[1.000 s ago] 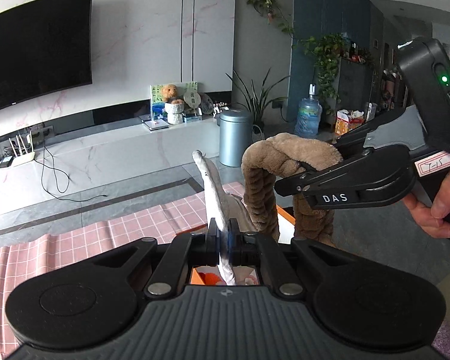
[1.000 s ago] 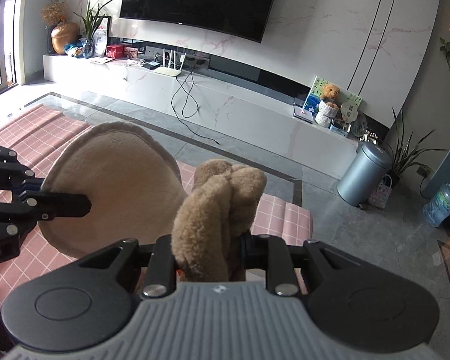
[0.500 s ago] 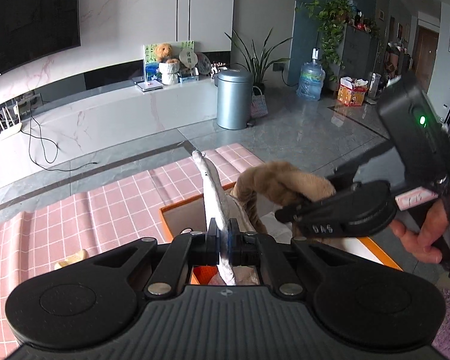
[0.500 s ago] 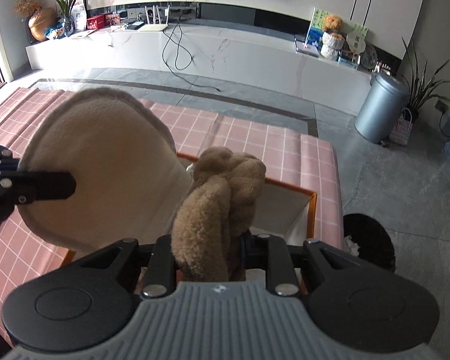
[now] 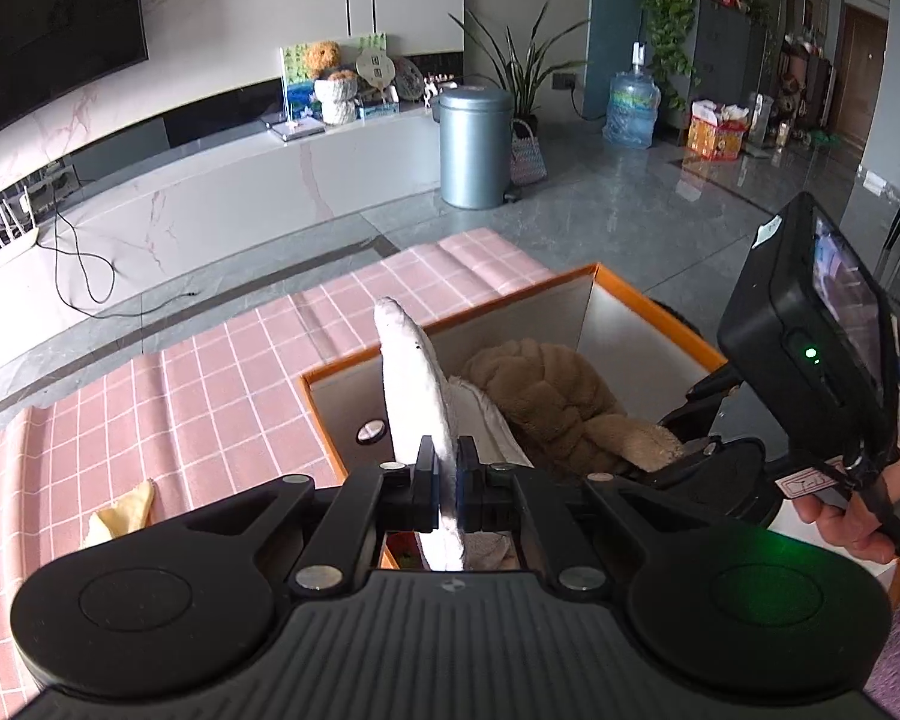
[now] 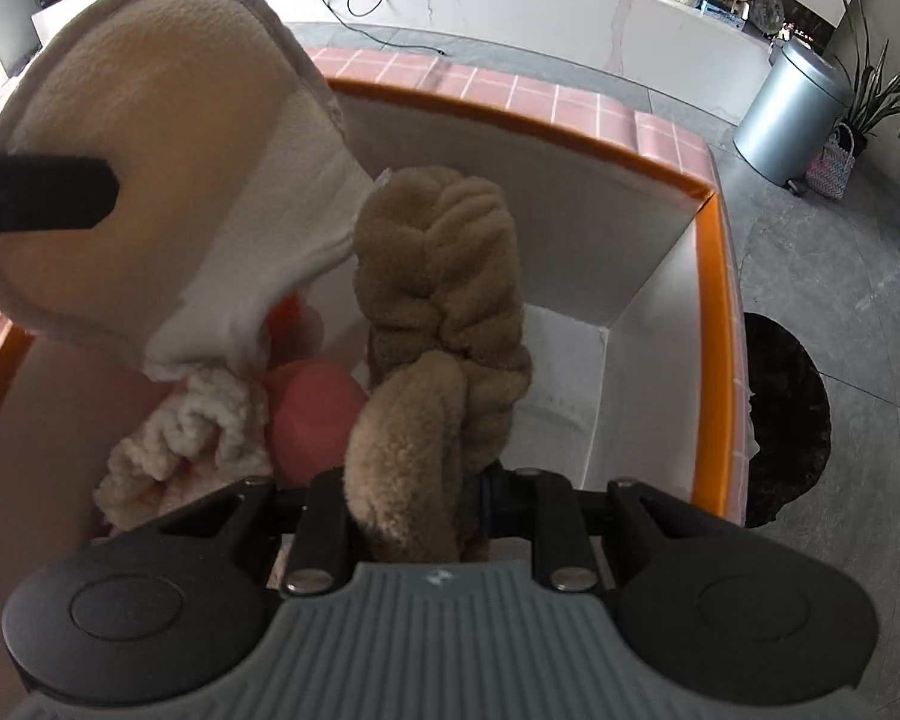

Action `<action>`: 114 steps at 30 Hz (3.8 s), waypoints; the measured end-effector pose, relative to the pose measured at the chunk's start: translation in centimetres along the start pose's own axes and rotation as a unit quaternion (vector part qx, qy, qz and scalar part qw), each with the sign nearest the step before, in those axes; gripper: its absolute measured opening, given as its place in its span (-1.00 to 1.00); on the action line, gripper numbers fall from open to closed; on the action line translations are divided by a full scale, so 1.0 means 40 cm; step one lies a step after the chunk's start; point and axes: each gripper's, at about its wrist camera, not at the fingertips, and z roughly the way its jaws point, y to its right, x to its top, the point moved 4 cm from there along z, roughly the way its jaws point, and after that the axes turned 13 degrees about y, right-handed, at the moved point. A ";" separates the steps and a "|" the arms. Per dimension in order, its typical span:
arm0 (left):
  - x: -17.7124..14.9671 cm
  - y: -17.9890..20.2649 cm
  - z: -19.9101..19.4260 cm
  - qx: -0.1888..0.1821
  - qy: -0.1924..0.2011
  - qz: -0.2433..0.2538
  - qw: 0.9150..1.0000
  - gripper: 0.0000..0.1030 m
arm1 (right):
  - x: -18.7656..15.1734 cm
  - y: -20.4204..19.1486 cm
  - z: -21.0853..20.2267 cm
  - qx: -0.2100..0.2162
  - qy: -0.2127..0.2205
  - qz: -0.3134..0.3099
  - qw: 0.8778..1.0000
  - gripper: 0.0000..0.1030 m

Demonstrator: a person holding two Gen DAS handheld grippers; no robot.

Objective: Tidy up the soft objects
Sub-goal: 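Lift both items and carry them over the orange box, then open both tools to drop the headband and white cloth into the box, then move both tools back to the white tissue and yellow cloth, then grasp the white tissue with the left tool while the right tool grasps the yellow cloth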

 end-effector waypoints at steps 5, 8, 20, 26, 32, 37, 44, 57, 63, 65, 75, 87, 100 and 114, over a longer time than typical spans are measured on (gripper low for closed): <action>-0.026 0.022 0.045 -0.011 -0.028 0.033 0.999 -0.91 | -0.003 0.012 0.016 0.003 -0.004 -0.002 1.000 -0.57; -0.038 0.035 0.064 -0.013 -0.043 0.049 0.998 -0.89 | -0.001 0.016 0.026 0.002 -0.008 -0.011 1.000 -0.55; -0.027 0.023 0.002 0.001 -0.006 0.062 0.998 0.28 | 0.011 -0.003 -0.020 -0.008 0.013 -0.035 0.999 -0.08; 0.001 0.024 -0.045 0.008 0.025 0.069 0.997 0.54 | 0.019 -0.031 -0.081 -0.019 0.045 -0.064 0.997 0.37; 0.026 0.017 -0.105 0.011 0.046 0.060 0.997 0.54 | 0.040 -0.031 -0.160 -0.037 0.067 -0.066 0.995 0.40; 0.038 0.011 -0.163 0.023 0.075 0.050 0.996 0.54 | 0.063 -0.037 -0.231 -0.046 0.090 -0.055 0.993 0.60; 0.044 -0.004 -0.249 0.035 0.118 0.028 0.992 0.54 | 0.075 -0.093 -0.358 -0.046 0.150 -0.034 0.987 0.60; -0.072 -0.150 -0.377 0.110 0.169 -0.064 0.977 0.54 | 0.074 -0.318 -0.385 -0.014 0.248 0.000 0.969 0.58; -0.136 -0.256 -0.404 0.153 0.160 -0.115 0.968 0.54 | 0.093 -0.443 -0.323 0.005 0.256 0.003 0.967 0.43; -0.157 -0.291 -0.404 0.162 0.153 -0.127 0.967 0.54 | 0.098 -0.481 -0.299 0.010 0.252 0.003 0.968 0.29; -0.265 -0.416 -0.358 0.163 0.103 -0.179 0.965 0.68 | 0.116 -0.600 -0.114 0.017 0.188 0.004 0.982 0.05; -0.382 -0.531 -0.262 0.147 0.055 -0.227 0.961 0.72 | 0.162 -0.626 0.086 -0.004 0.136 0.006 0.991 -0.36; -0.391 -0.540 -0.184 0.134 0.038 -0.231 0.963 0.72 | 0.154 -0.606 0.174 0.017 0.109 0.037 0.993 -0.74; -0.392 -0.496 -0.160 0.133 0.038 -0.200 0.970 -0.68 | 0.153 -0.643 0.161 0.032 0.103 0.005 0.994 -0.84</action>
